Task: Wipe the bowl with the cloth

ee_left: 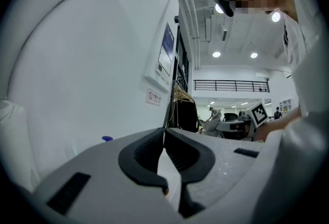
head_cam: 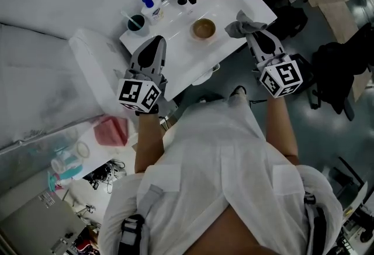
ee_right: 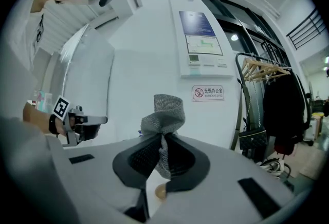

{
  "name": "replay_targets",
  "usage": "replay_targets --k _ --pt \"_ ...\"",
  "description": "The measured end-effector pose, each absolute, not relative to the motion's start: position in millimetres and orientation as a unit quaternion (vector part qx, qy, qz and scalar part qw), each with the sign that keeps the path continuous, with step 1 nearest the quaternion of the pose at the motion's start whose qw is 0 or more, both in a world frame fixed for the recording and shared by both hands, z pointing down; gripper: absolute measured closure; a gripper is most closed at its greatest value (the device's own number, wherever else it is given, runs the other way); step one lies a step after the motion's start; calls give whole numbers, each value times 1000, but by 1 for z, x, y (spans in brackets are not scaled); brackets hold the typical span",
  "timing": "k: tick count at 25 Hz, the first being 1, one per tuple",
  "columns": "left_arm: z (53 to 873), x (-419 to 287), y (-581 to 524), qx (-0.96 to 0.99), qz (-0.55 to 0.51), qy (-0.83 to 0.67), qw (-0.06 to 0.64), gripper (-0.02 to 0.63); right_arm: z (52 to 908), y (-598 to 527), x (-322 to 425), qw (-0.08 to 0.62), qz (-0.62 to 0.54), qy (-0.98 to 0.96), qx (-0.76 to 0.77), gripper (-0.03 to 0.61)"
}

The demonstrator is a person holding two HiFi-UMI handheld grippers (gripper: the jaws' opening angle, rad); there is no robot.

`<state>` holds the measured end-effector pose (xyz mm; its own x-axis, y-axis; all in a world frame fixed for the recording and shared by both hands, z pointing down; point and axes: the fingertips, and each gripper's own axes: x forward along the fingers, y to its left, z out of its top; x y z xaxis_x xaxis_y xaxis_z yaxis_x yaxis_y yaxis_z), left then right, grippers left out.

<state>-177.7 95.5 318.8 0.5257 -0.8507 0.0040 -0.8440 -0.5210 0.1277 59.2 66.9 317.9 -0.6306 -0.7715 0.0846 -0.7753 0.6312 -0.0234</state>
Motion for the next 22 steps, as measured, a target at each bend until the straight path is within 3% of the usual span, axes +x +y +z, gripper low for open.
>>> replay_targets --k 22 --pt "436 -141 -18 842 52 -514 158 592 456 -92 7 152 97 -936 303 537"
